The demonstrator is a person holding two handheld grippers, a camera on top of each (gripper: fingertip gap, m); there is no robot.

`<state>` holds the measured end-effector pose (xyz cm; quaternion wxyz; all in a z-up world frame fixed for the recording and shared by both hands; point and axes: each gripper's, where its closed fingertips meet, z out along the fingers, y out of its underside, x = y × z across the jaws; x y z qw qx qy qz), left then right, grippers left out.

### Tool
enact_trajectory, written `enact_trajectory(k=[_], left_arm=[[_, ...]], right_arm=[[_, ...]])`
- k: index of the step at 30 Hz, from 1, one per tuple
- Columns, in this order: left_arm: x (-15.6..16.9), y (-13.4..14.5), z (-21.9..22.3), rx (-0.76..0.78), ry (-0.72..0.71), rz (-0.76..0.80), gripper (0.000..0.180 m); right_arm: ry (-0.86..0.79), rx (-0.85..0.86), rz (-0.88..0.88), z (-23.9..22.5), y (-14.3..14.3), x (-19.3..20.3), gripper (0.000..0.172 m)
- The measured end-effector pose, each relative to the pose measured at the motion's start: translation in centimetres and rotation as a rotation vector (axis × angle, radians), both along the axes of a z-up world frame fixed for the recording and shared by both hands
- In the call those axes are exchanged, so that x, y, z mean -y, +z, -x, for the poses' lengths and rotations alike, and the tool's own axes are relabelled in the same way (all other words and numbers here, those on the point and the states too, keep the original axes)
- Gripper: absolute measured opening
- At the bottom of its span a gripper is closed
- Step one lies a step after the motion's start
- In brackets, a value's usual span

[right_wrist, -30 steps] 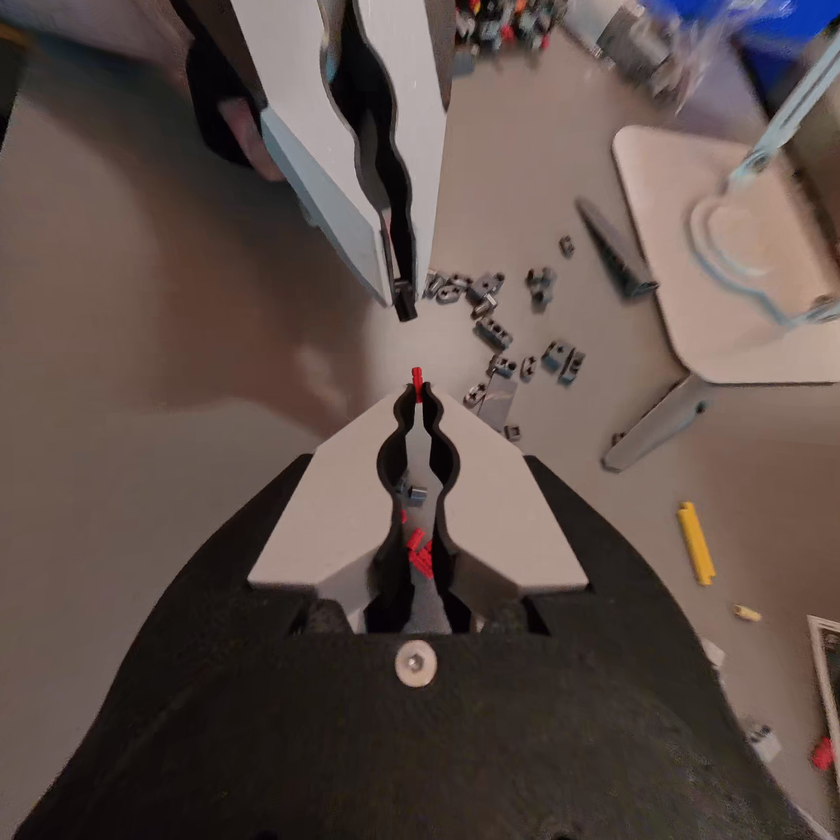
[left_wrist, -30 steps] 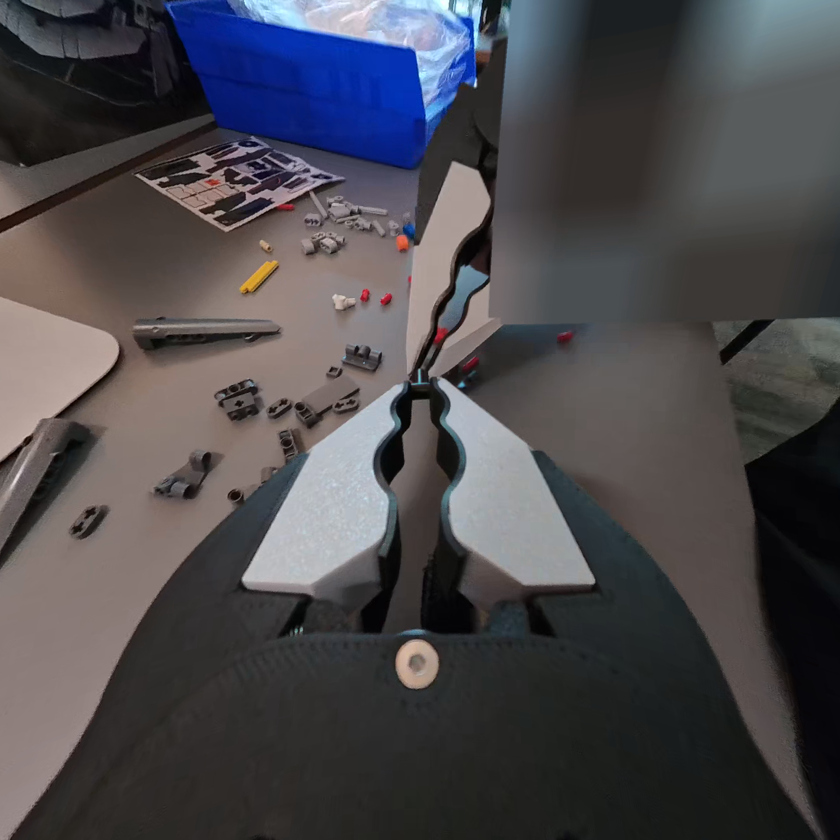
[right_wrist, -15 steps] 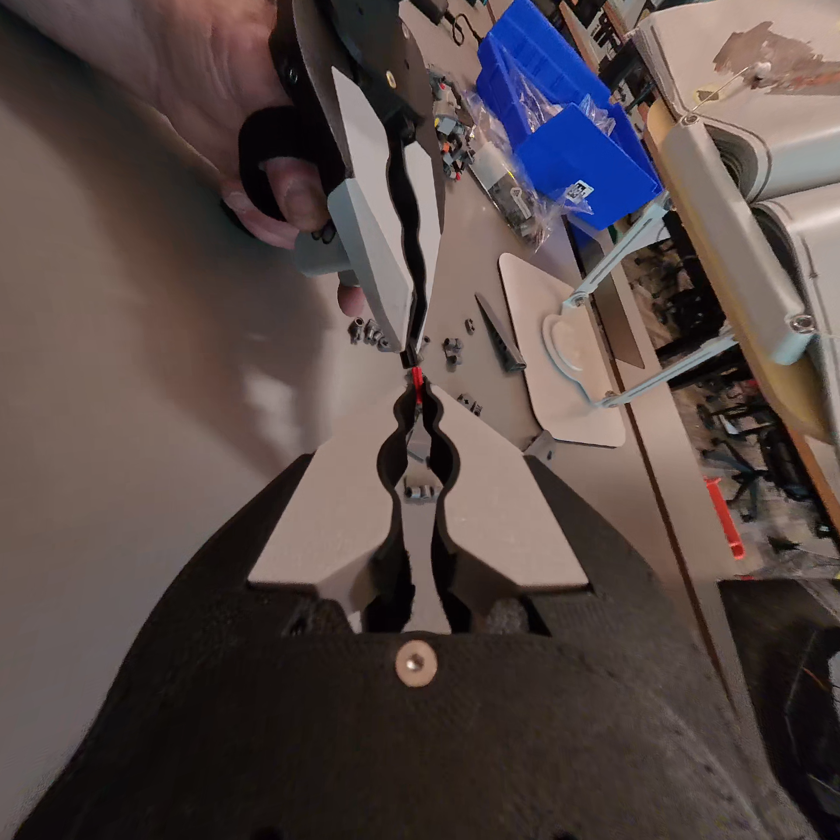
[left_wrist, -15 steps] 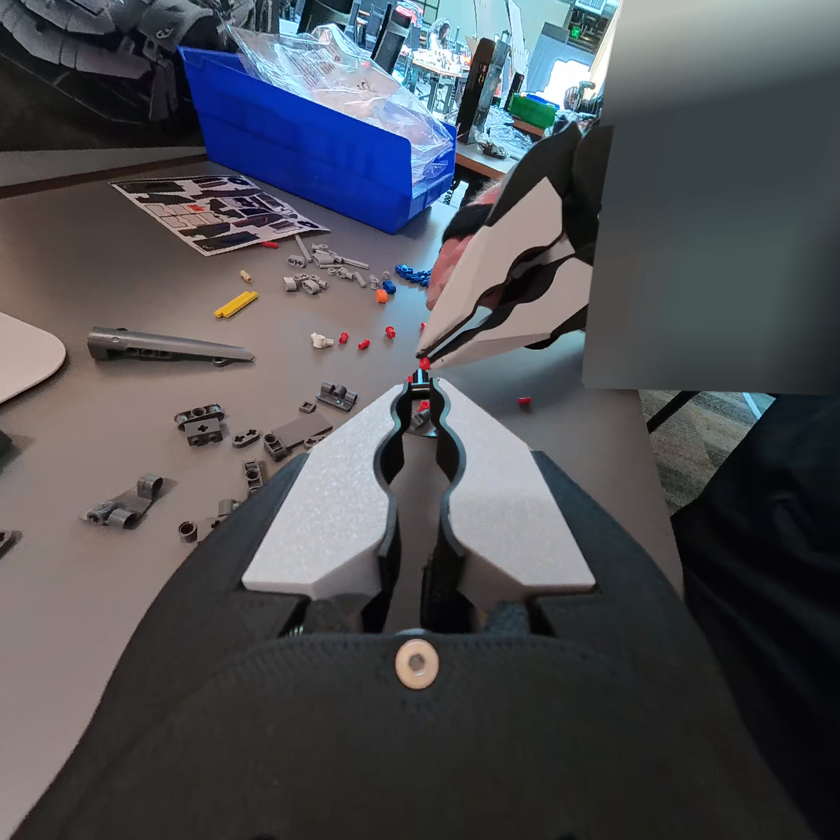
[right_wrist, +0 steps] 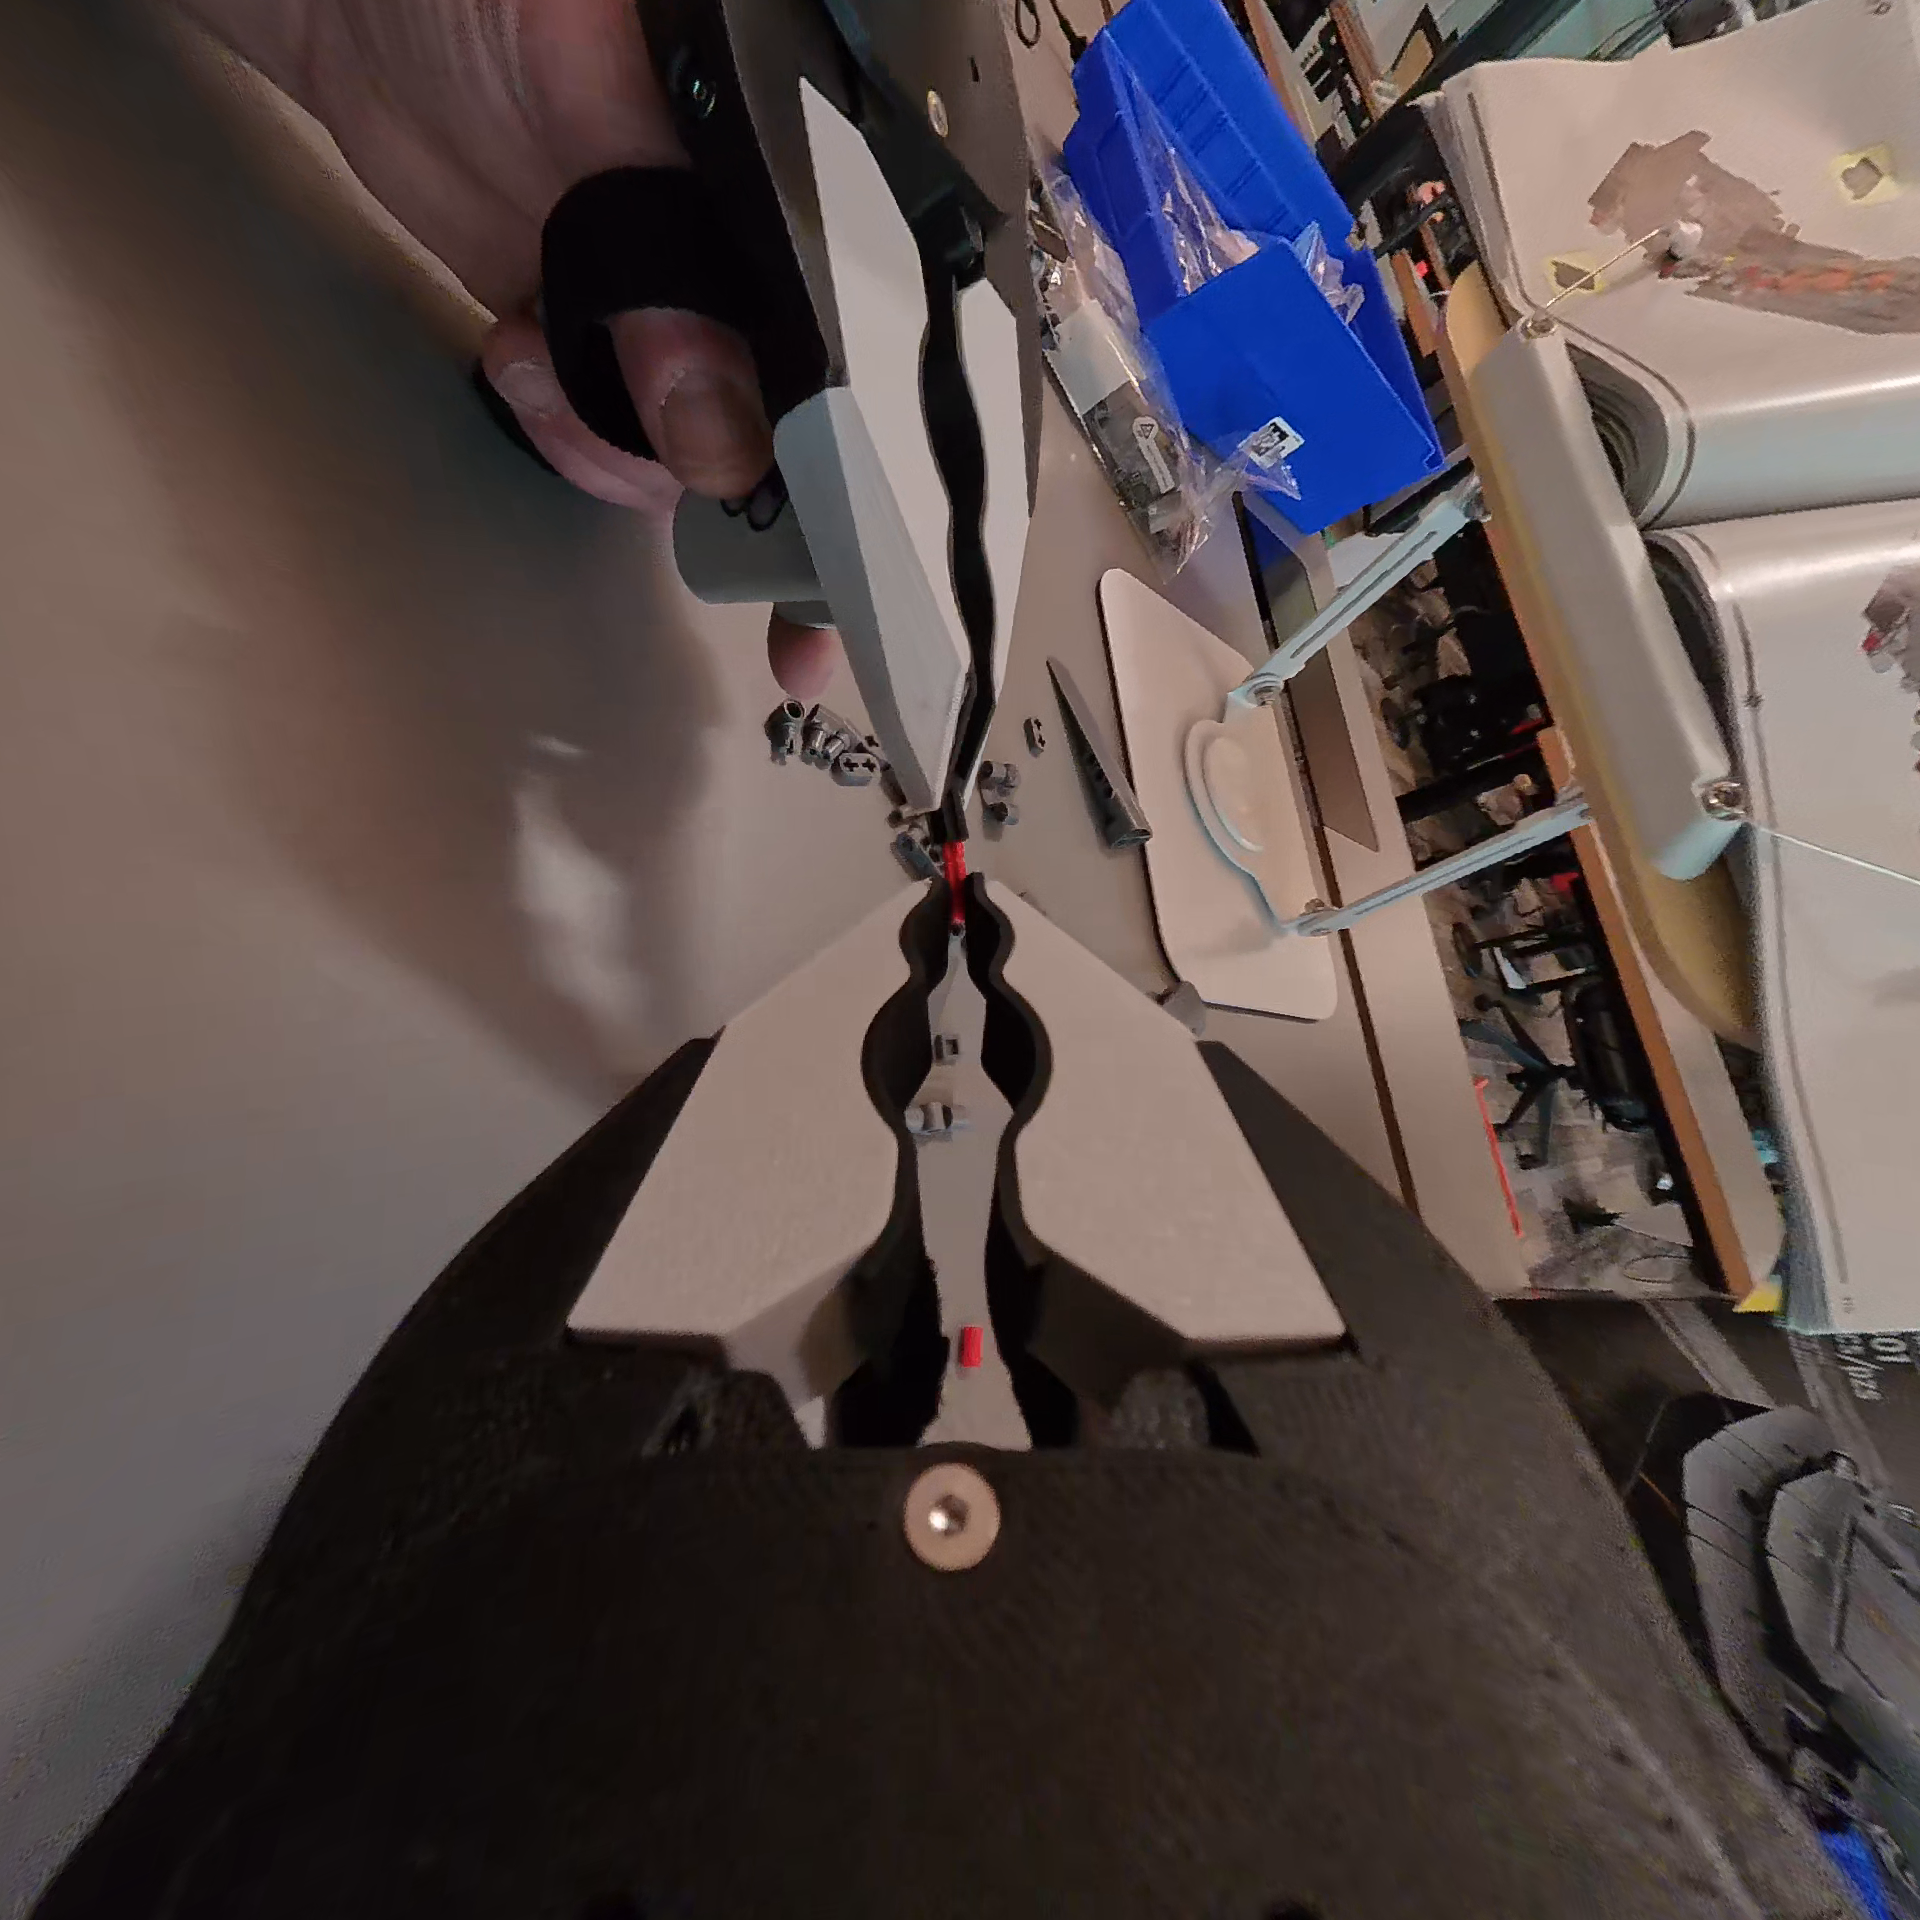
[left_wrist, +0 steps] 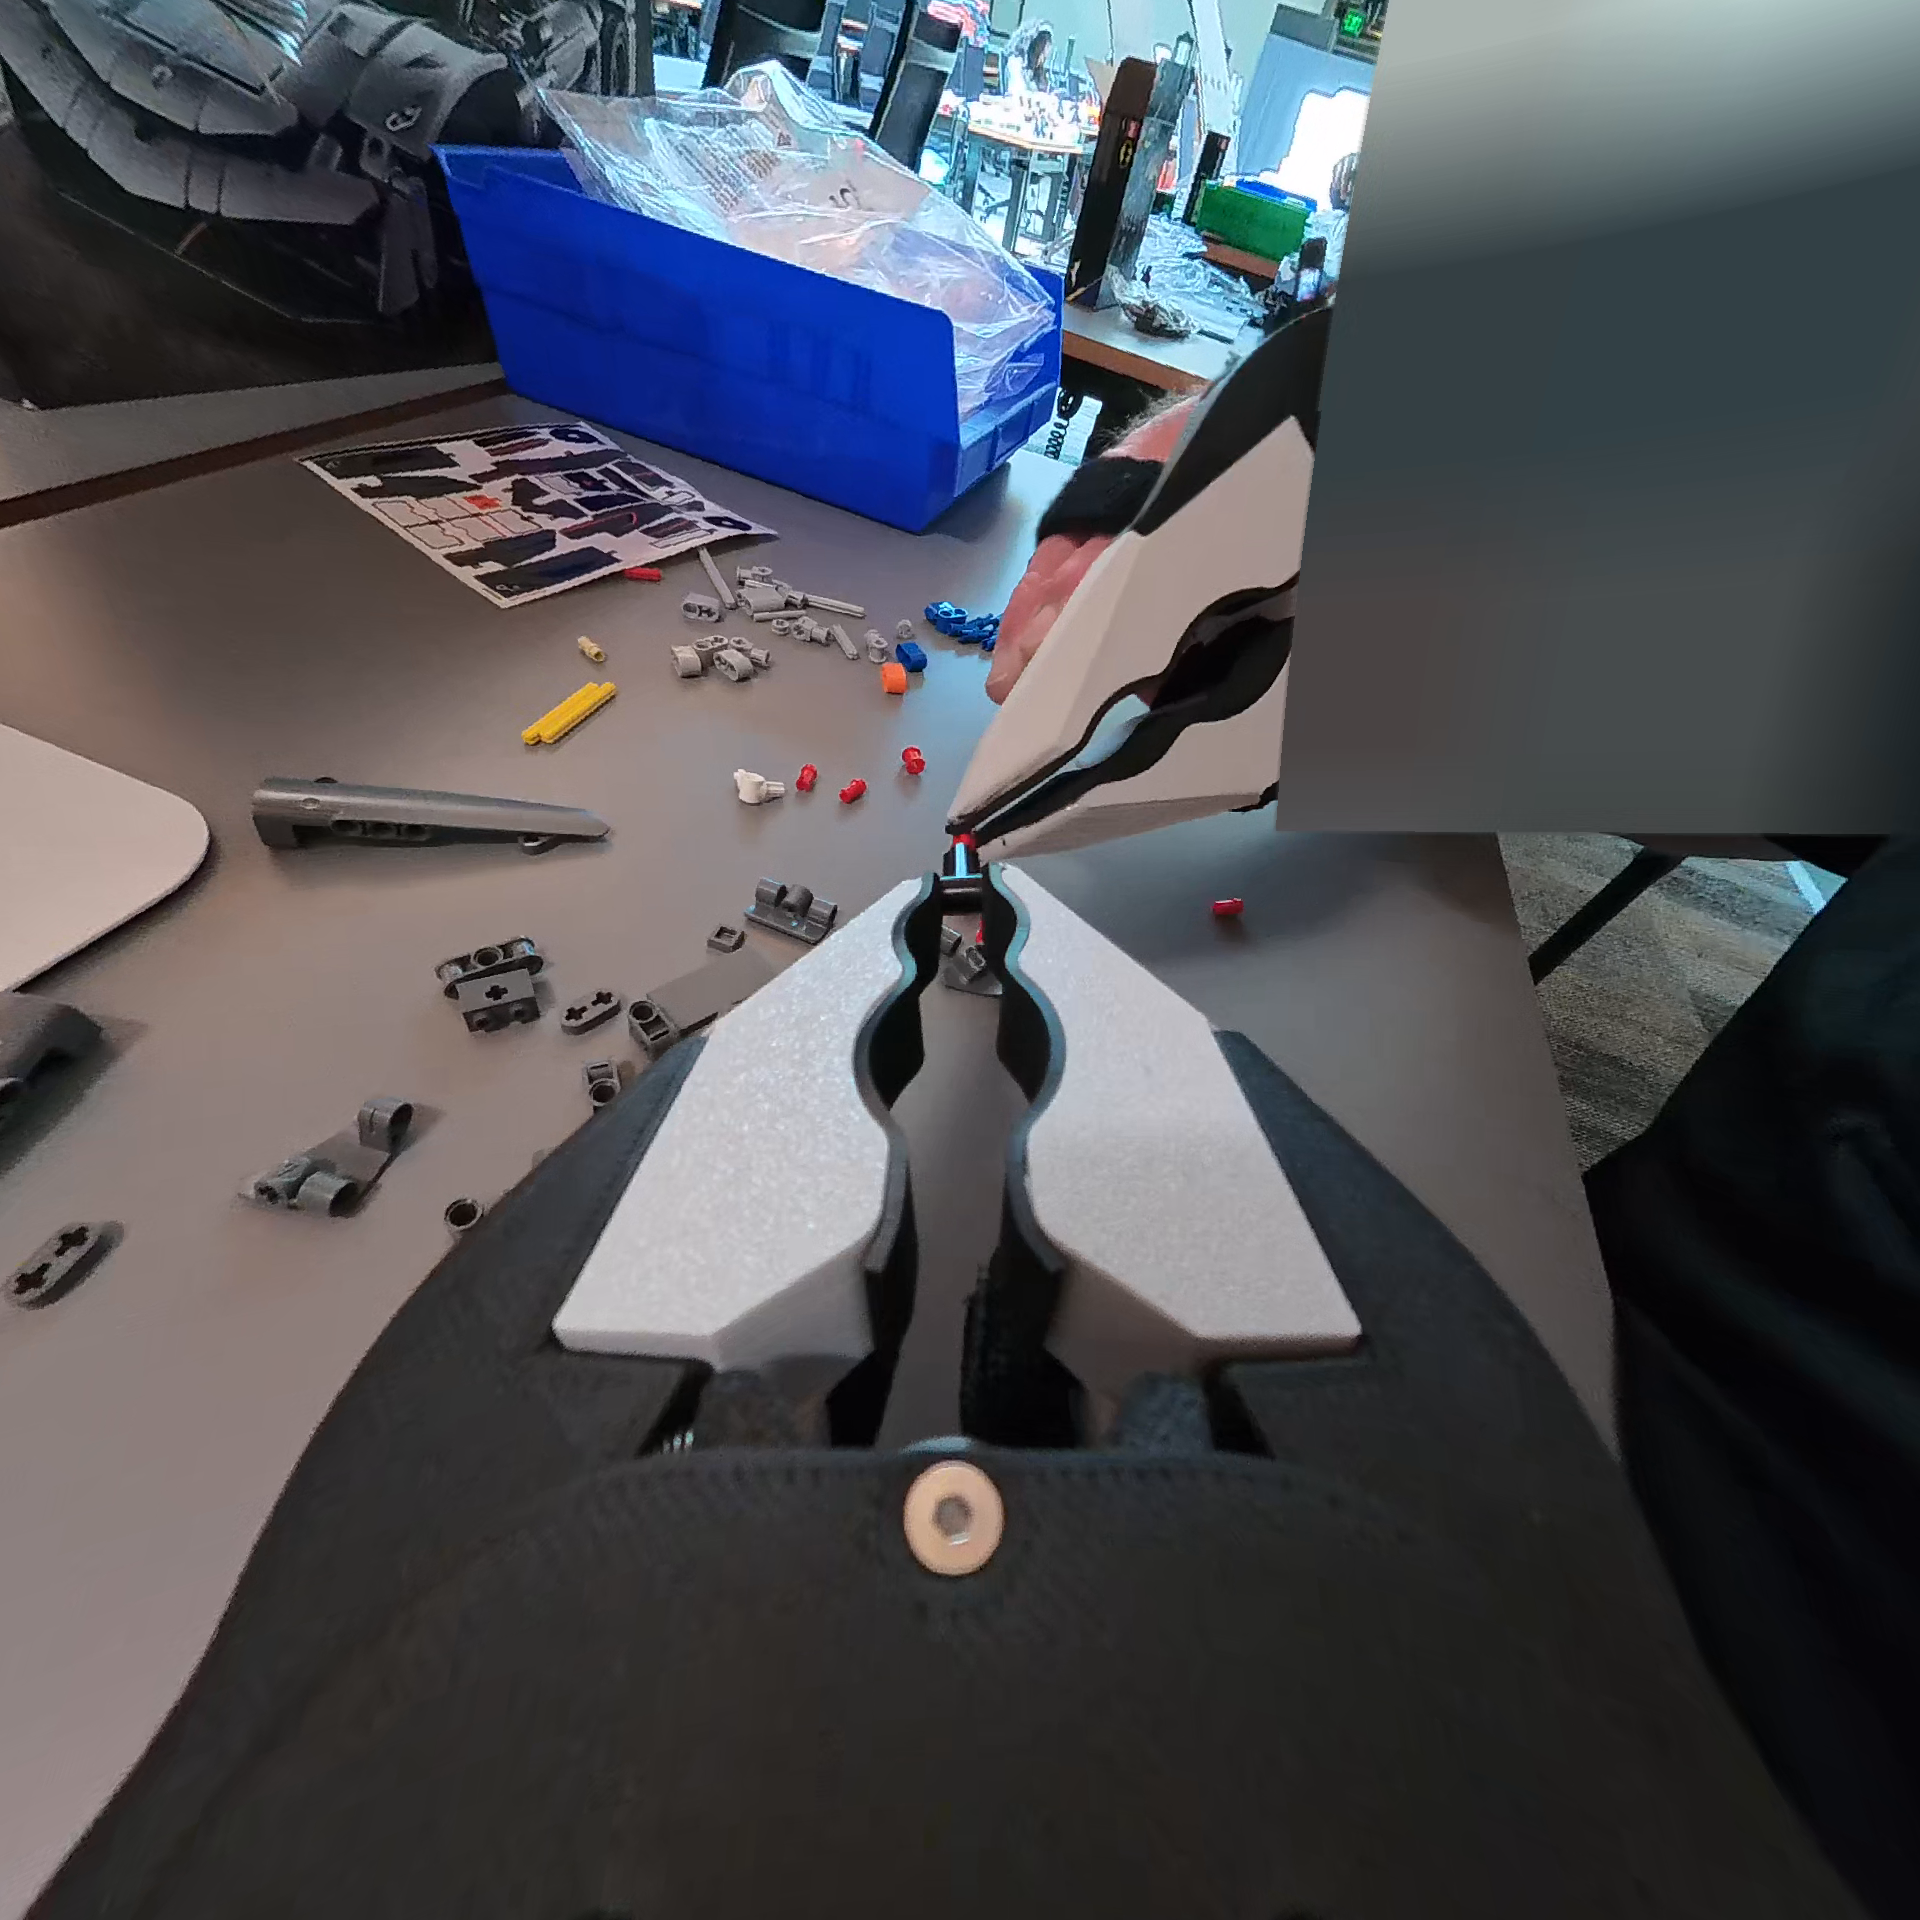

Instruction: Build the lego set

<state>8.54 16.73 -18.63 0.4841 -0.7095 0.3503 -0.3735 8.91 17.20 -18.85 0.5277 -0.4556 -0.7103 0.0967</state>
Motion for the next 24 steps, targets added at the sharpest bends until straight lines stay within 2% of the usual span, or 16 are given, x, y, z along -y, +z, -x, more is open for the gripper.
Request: enact_trajectory(k=[9, 11, 20, 24], left_arm=[[-0.06, 0.43, 0.00, 0.056, -0.012, 0.060, 0.005], [-0.06, 0.49, 0.00, 0.038, -0.007, 0.033, 0.005], [0.29, 0.28, -0.23, -0.214, -0.009, -0.241, 0.005], [0.46, -0.05, -0.39, -0.258, -0.034, -0.268, 0.006]], right_arm=[[-0.017, 0.009, -0.124, -0.02, 0.48, -0.07, 0.000], [-0.025, 0.012, -0.140, -0.01, 0.52, -0.08, 0.000], [0.021, -0.025, 0.097, -0.14, 0.36, 0.44, 0.000], [0.055, -0.032, 0.163, -0.26, 0.06, 0.58, 0.000]])
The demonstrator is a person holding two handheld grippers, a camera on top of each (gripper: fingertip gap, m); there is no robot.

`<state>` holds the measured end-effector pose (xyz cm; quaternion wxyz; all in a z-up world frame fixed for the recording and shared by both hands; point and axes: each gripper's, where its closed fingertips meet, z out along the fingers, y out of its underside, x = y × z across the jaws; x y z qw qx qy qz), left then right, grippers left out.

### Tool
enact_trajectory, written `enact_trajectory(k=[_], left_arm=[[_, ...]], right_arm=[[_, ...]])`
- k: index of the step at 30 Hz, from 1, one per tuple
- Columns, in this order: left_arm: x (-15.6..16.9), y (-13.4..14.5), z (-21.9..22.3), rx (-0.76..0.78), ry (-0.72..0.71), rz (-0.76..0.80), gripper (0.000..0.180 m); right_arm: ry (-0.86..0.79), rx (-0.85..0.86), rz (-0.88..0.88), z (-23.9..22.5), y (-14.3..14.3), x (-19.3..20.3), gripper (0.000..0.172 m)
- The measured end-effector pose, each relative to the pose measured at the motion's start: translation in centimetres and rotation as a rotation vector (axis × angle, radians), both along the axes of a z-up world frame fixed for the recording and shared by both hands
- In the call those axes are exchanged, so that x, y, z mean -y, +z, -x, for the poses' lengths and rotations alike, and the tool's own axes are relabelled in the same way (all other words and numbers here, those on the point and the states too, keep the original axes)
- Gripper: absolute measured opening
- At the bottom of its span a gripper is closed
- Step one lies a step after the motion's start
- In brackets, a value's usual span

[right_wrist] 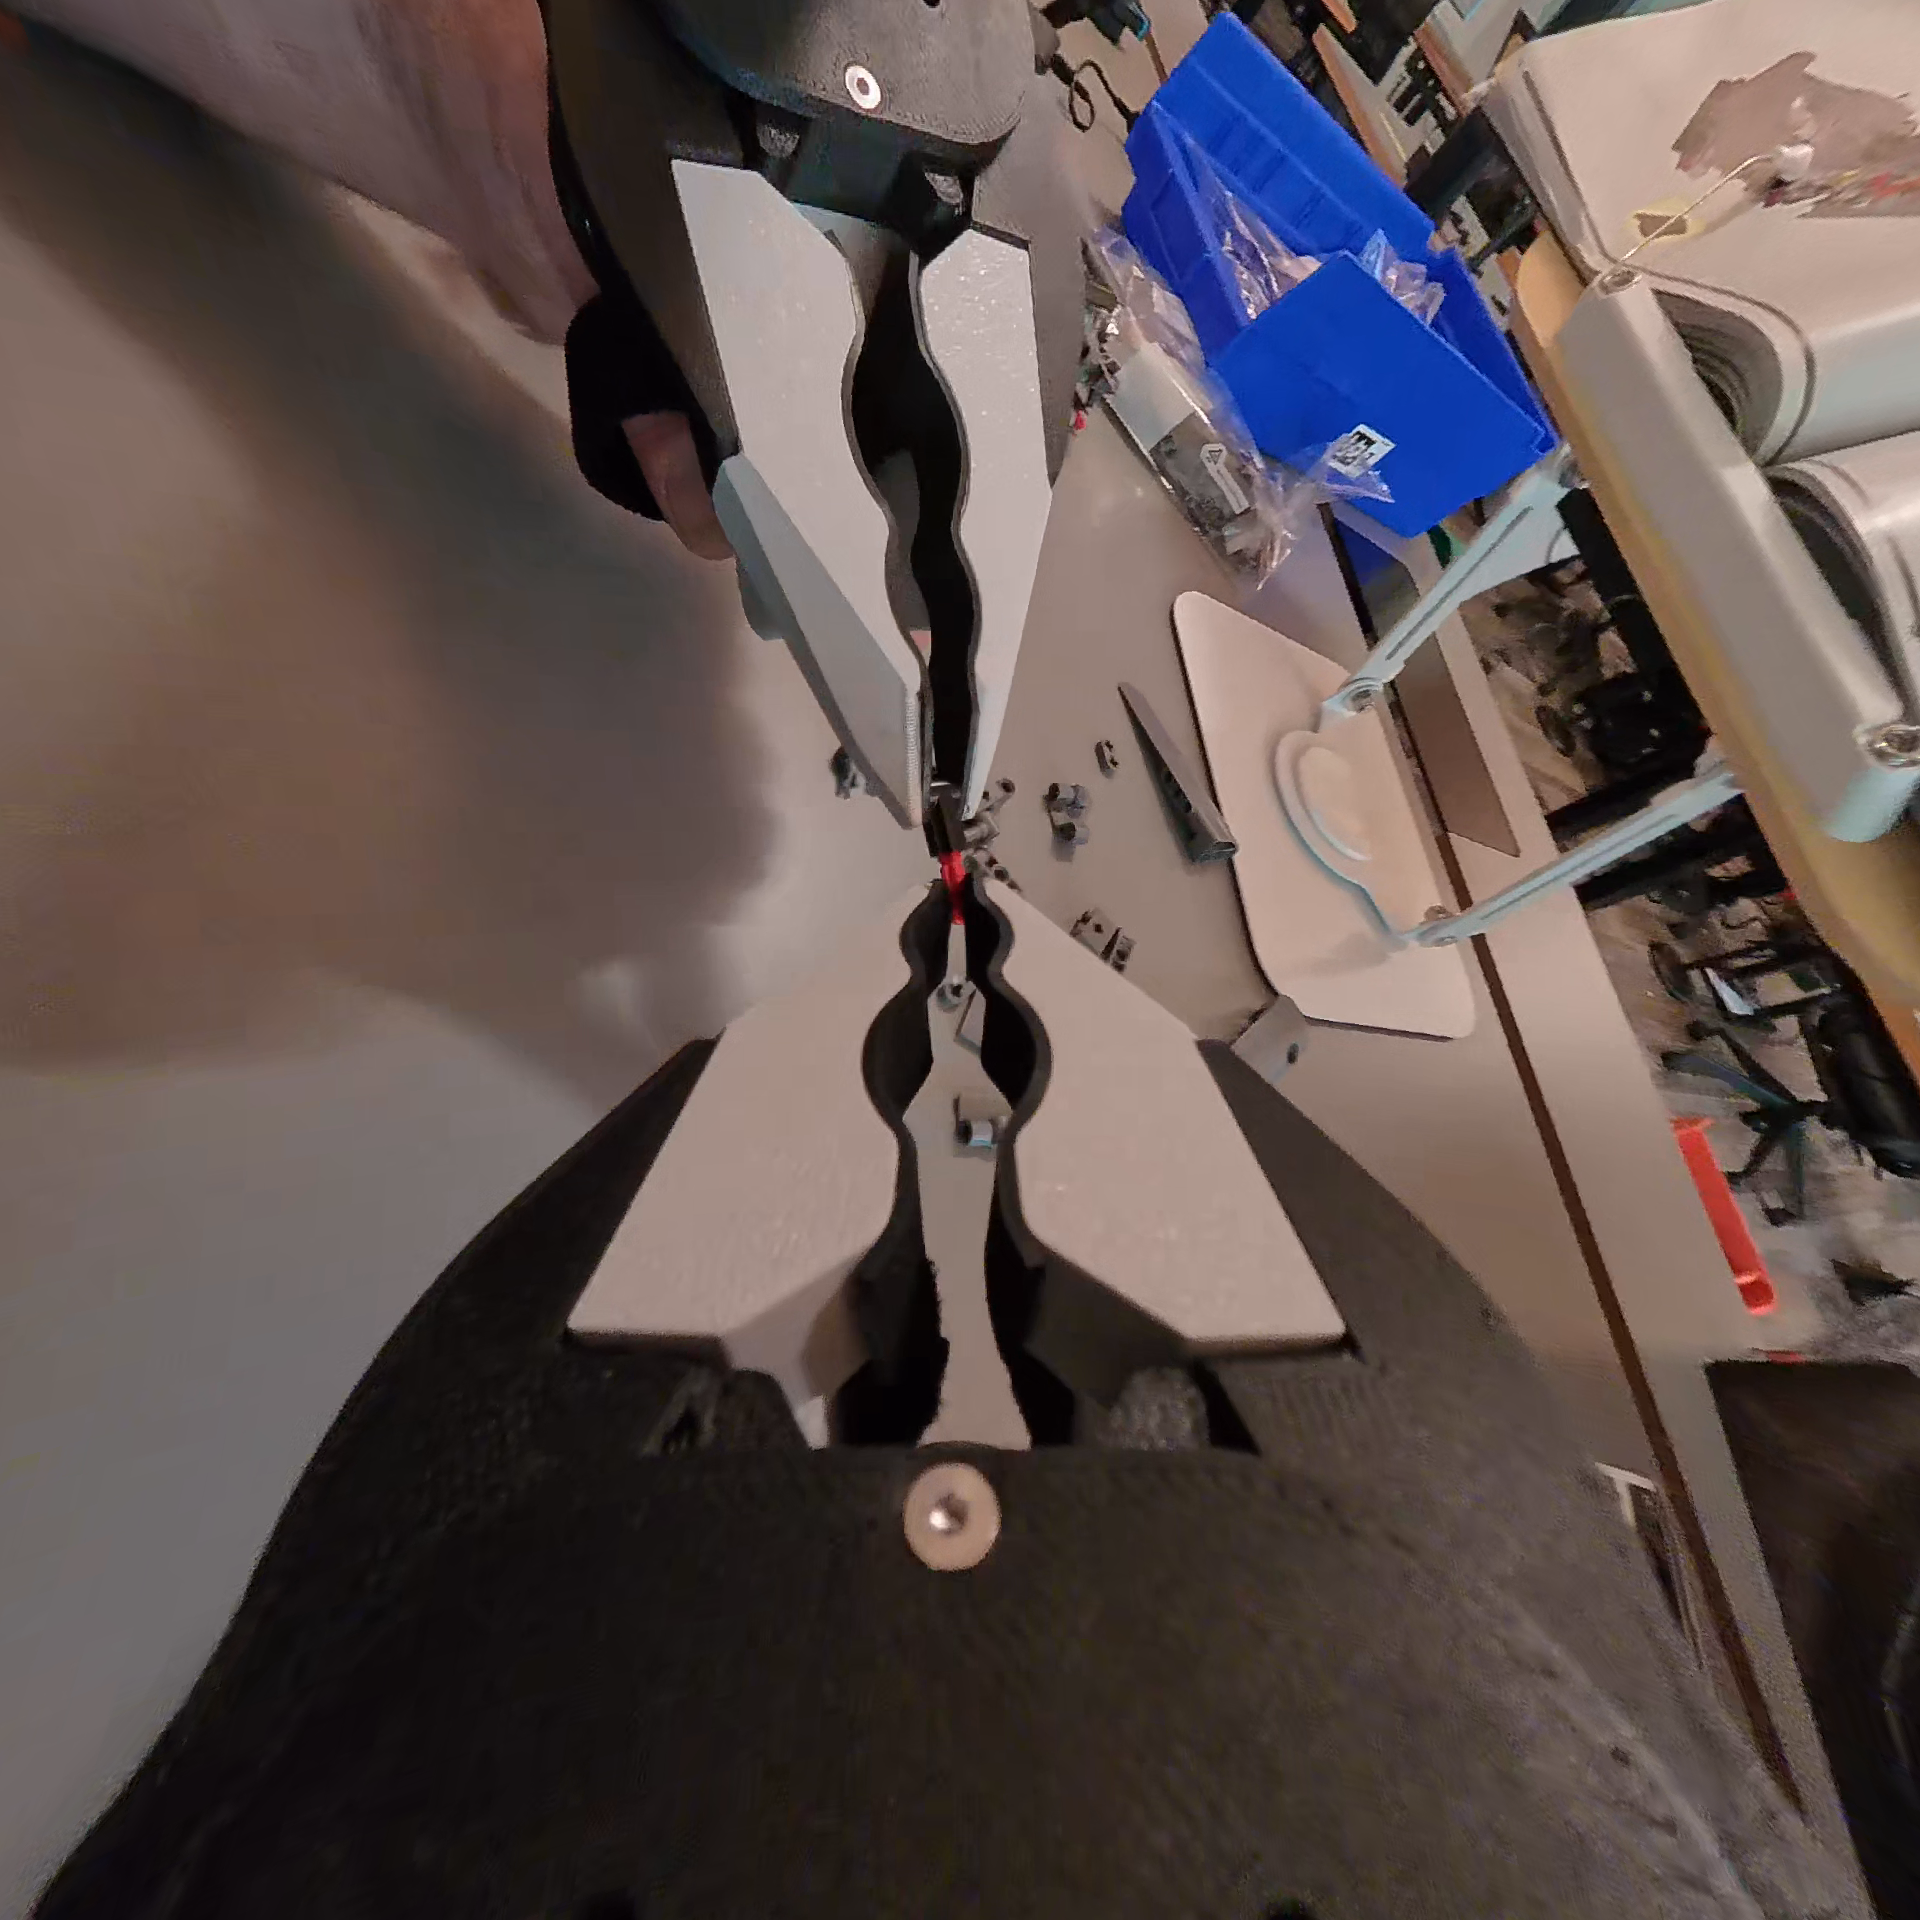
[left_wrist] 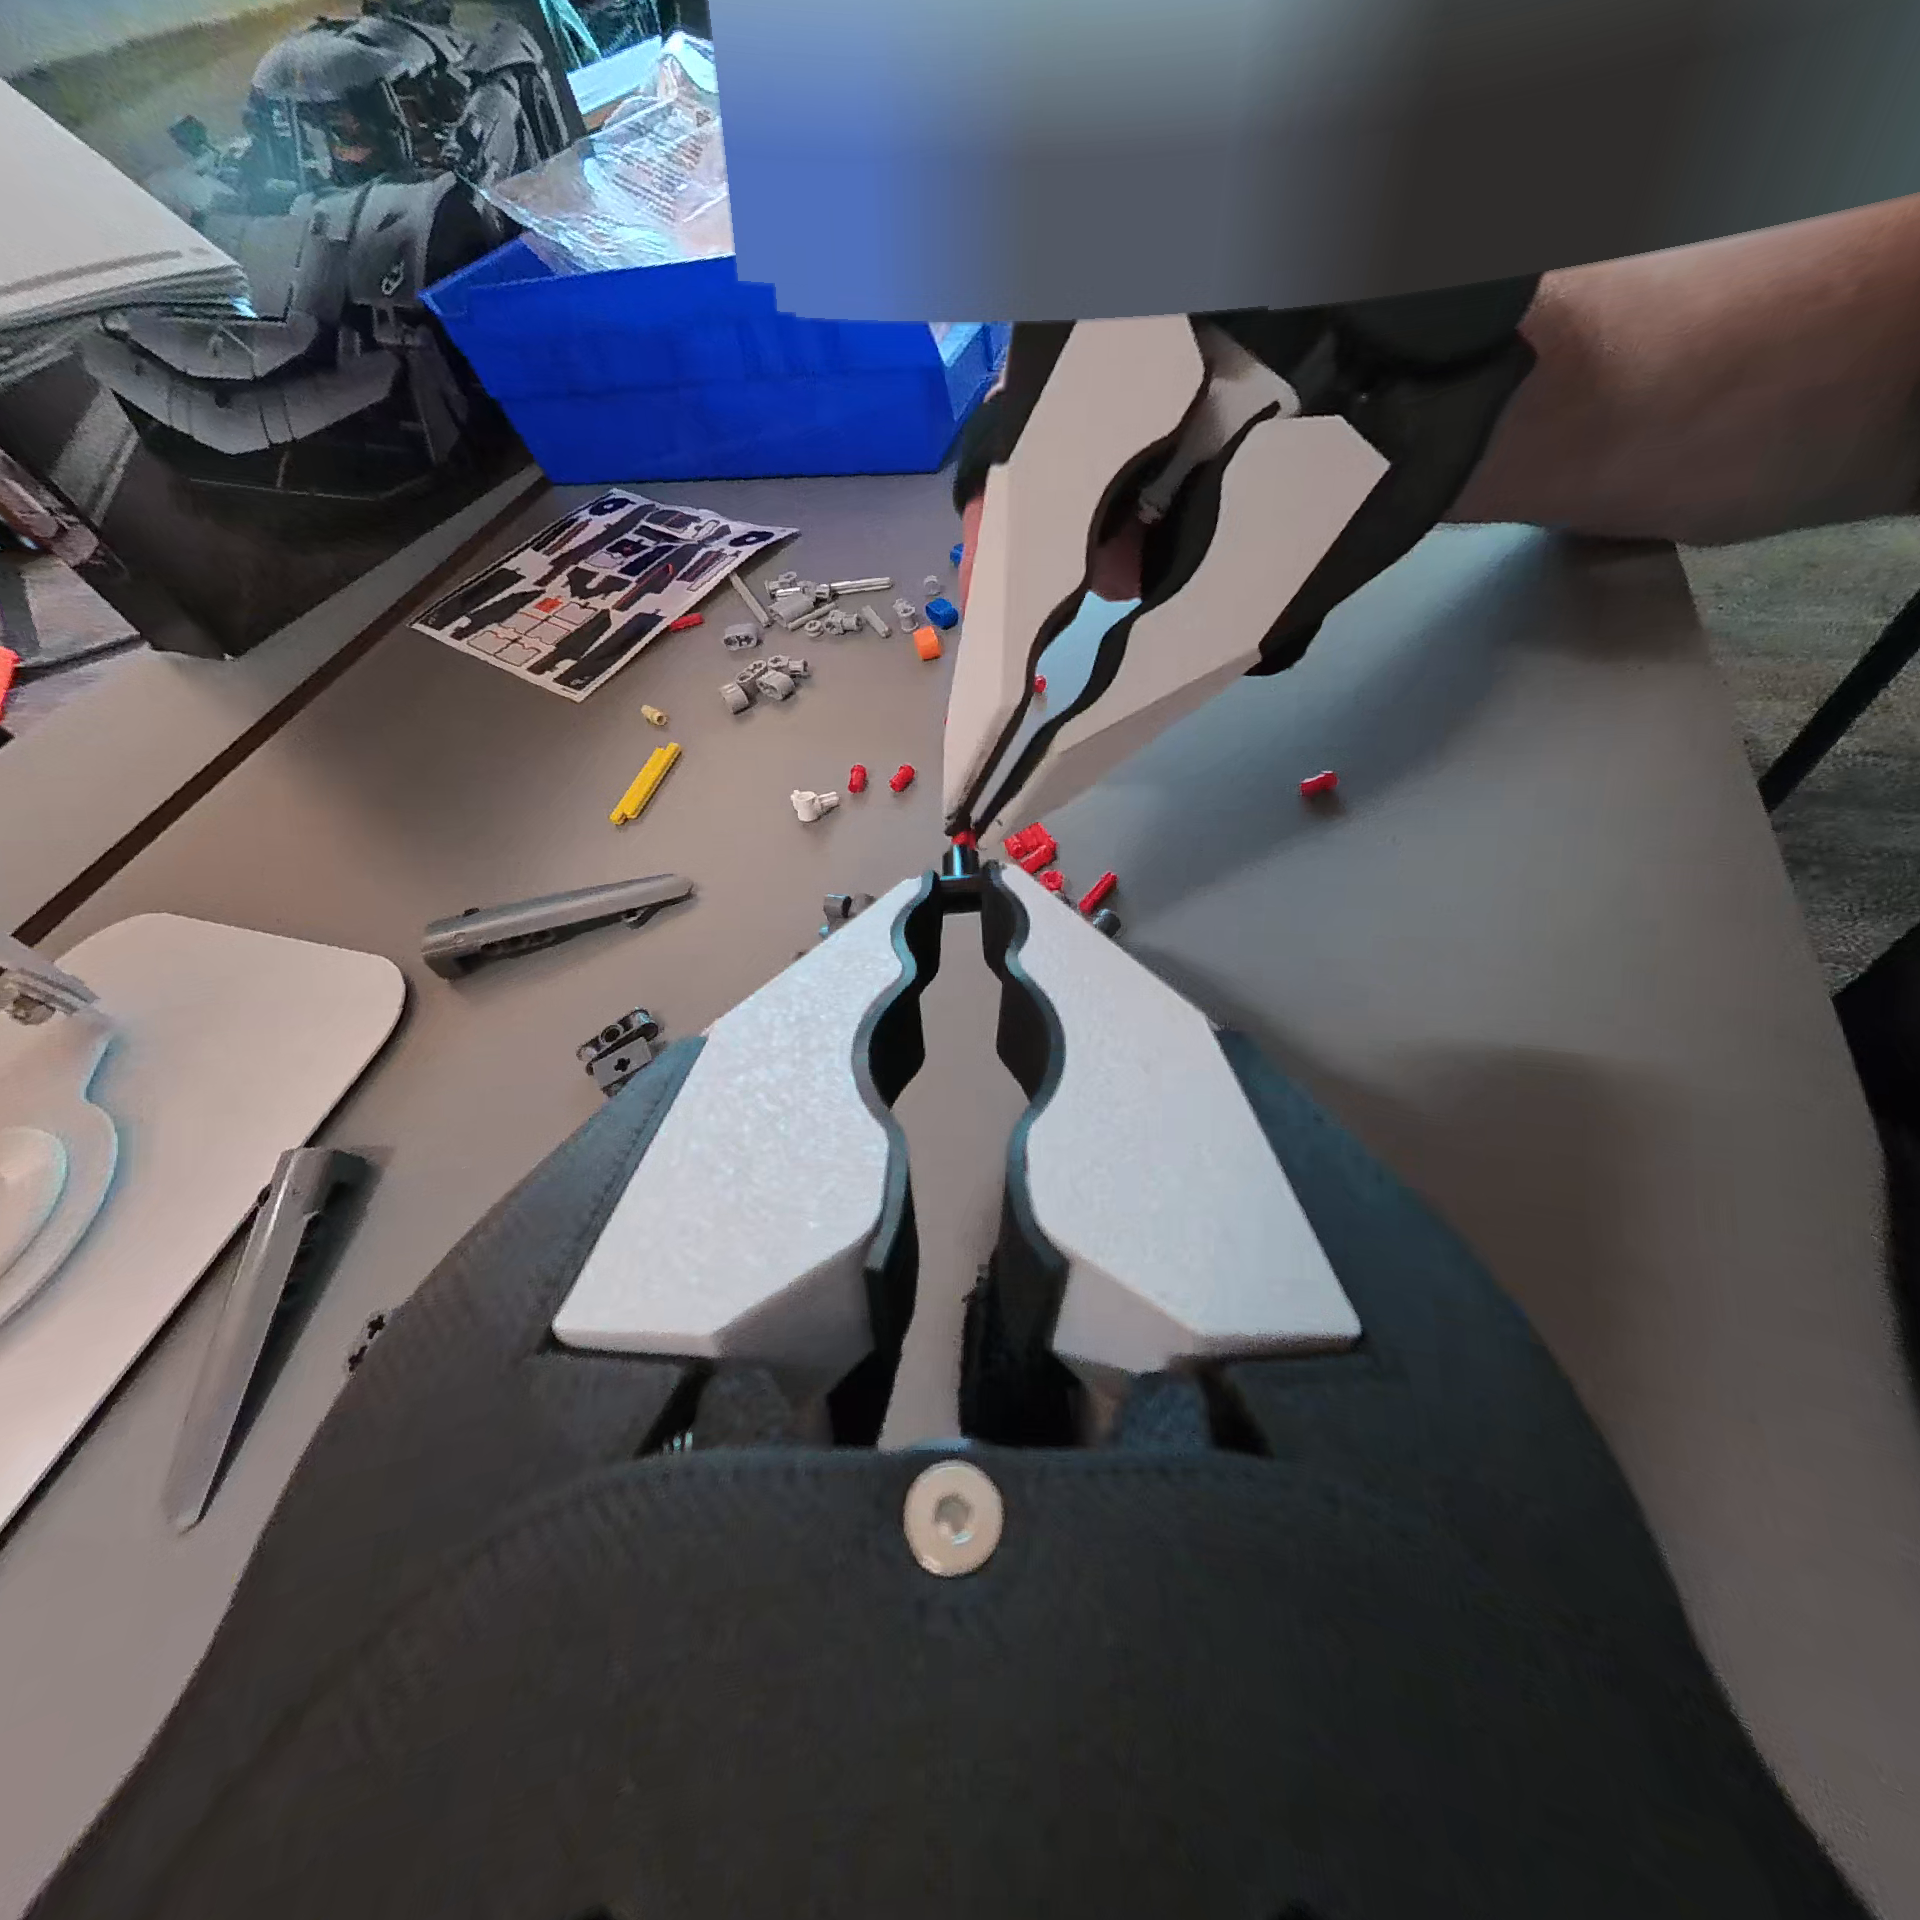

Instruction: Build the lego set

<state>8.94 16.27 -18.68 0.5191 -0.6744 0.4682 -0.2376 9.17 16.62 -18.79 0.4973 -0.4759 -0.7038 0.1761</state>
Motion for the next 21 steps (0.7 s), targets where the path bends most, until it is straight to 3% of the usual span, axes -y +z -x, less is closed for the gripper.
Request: enact_trajectory(k=[11, 21], left_arm=[[0.0, -2.8, -0.3, -0.127, -0.021, 0.104, 0.006], [-0.4, -2.1, -0.4, -0.013, 0.006, 0.083, 0.006]], right_arm=[[0.075, 0.027, 0.225, -0.2, -2.7, 0.0, 0.000], [0.089, -0.059, 0.363, -0.3, -2.1, -0.4, 0.000]])
